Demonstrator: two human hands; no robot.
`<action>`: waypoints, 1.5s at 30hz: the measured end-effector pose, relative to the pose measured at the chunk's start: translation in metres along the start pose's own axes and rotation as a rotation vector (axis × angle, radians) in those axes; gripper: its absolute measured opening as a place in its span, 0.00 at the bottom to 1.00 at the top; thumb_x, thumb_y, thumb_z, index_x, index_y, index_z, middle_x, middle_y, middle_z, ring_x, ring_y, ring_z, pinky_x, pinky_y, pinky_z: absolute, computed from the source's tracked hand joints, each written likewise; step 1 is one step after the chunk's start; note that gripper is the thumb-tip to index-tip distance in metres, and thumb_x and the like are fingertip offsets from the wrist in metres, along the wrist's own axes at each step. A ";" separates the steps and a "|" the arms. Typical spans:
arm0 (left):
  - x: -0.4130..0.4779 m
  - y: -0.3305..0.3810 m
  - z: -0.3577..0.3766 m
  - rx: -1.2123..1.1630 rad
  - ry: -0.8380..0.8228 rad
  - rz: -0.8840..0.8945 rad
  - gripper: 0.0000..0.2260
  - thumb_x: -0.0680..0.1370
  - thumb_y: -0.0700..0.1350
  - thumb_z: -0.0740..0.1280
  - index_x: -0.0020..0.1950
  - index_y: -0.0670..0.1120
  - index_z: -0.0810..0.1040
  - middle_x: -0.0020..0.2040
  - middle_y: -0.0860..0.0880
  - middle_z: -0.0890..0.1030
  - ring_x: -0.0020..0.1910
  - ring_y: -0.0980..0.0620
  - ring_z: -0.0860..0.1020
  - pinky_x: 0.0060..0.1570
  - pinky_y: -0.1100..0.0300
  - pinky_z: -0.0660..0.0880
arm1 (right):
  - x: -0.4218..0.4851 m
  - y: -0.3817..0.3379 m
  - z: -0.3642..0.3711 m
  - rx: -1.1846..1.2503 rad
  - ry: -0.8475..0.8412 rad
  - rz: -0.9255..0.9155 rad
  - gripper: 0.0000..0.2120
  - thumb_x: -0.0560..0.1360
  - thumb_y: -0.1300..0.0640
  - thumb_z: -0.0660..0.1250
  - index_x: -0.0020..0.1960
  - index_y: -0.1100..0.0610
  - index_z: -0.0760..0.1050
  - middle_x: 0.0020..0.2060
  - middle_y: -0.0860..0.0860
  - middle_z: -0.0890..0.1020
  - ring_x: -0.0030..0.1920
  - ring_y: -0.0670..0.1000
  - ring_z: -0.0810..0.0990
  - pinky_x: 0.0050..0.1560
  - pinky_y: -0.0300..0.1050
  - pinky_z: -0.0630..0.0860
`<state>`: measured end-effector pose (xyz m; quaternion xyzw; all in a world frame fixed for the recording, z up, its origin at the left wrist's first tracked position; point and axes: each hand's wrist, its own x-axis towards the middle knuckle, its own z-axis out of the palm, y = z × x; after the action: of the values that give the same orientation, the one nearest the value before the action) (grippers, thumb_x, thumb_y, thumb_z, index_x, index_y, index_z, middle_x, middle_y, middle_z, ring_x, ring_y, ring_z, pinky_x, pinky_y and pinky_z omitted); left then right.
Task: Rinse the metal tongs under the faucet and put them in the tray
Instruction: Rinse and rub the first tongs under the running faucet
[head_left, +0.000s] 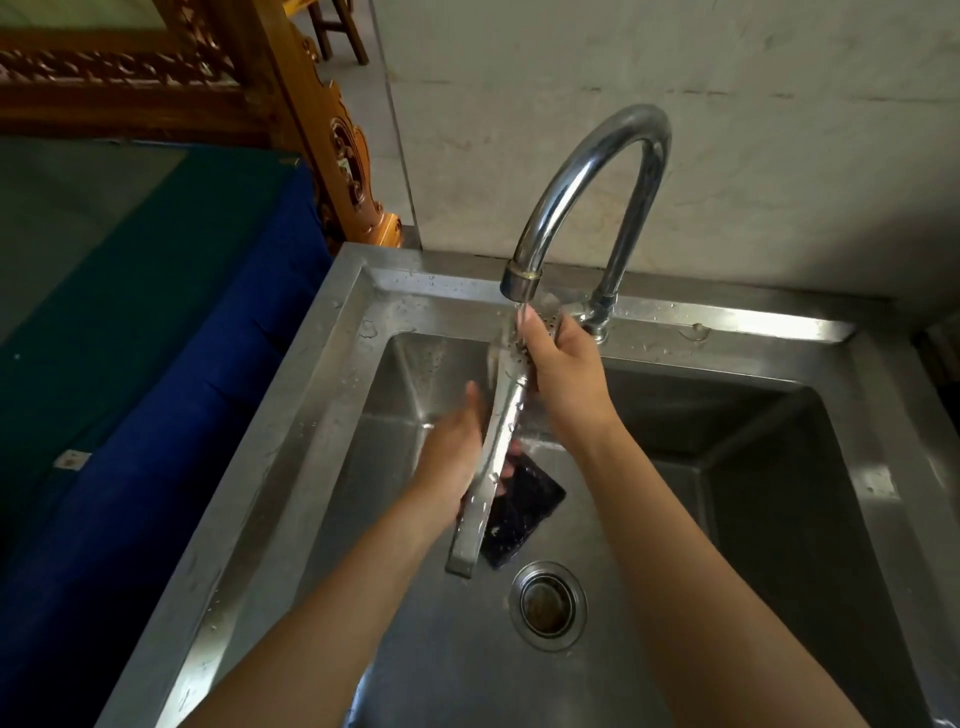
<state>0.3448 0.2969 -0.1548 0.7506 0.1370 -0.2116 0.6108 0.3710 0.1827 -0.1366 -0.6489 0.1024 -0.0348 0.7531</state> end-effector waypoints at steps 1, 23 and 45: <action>0.001 0.001 0.000 0.132 0.126 0.157 0.21 0.80 0.58 0.50 0.49 0.47 0.77 0.39 0.51 0.80 0.40 0.51 0.79 0.37 0.63 0.74 | 0.000 -0.002 0.002 -0.025 0.028 -0.020 0.10 0.77 0.50 0.62 0.42 0.55 0.73 0.33 0.50 0.78 0.36 0.52 0.77 0.43 0.49 0.77; 0.018 0.052 0.033 -0.167 0.100 0.360 0.13 0.80 0.51 0.58 0.41 0.52 0.78 0.38 0.49 0.83 0.37 0.55 0.81 0.37 0.62 0.77 | 0.016 -0.024 0.013 -0.454 0.258 -0.090 0.17 0.81 0.53 0.54 0.35 0.57 0.69 0.28 0.50 0.72 0.29 0.48 0.71 0.34 0.44 0.72; 0.014 0.049 0.031 -0.191 0.068 0.368 0.16 0.80 0.53 0.56 0.37 0.53 0.78 0.32 0.49 0.79 0.32 0.53 0.77 0.35 0.58 0.73 | -0.002 -0.022 0.010 -0.606 0.247 -0.189 0.12 0.80 0.52 0.57 0.46 0.60 0.71 0.32 0.52 0.77 0.32 0.52 0.76 0.33 0.48 0.73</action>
<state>0.3751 0.2555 -0.1245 0.7084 0.0374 -0.0569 0.7025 0.3730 0.1895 -0.1131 -0.8407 0.1378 -0.1510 0.5015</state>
